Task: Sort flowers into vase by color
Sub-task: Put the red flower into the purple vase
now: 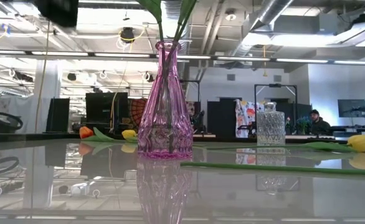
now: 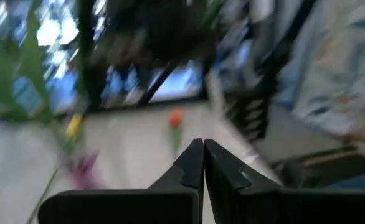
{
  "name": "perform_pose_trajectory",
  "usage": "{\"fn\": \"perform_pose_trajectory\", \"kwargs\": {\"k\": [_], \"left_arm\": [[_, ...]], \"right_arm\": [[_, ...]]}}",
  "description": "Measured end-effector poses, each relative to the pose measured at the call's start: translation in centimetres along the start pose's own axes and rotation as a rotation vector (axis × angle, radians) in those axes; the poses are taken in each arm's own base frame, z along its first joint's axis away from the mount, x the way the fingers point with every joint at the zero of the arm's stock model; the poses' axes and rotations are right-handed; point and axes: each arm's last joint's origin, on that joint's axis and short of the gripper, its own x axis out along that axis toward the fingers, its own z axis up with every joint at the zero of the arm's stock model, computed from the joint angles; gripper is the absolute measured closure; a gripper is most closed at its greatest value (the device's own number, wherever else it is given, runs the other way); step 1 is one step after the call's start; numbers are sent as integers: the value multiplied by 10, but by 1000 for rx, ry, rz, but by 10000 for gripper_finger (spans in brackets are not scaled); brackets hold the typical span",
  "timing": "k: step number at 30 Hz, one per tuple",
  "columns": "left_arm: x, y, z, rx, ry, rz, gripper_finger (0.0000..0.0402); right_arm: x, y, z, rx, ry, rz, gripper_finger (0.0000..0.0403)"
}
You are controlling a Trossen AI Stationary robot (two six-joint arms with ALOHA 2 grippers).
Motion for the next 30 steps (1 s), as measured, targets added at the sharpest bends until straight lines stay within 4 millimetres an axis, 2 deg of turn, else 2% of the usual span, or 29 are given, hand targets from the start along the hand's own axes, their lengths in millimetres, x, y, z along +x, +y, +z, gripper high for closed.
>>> {"fn": "perform_pose_trajectory", "kwargs": {"k": [5, 12, 16, 24, 30], "left_arm": [[4, -4, 20, 50, -140, -62, 401], [10, -5, 25, 121, -140, -52, 398], [13, -1, 25, 122, -128, -38, 371], [18, 9, 26, 58, -146, -20, 290], [20, 12, 27, 64, -167, -122, 277]], "right_arm": [[8, -7, -20, 47, -87, -10, 377], [11, -12, -28, 88, -62, -25, 377], [11, -13, -29, 82, -59, -26, 377], [12, -14, -30, 77, -51, -31, 377], [13, -18, -30, 70, -45, -40, 377]]}}
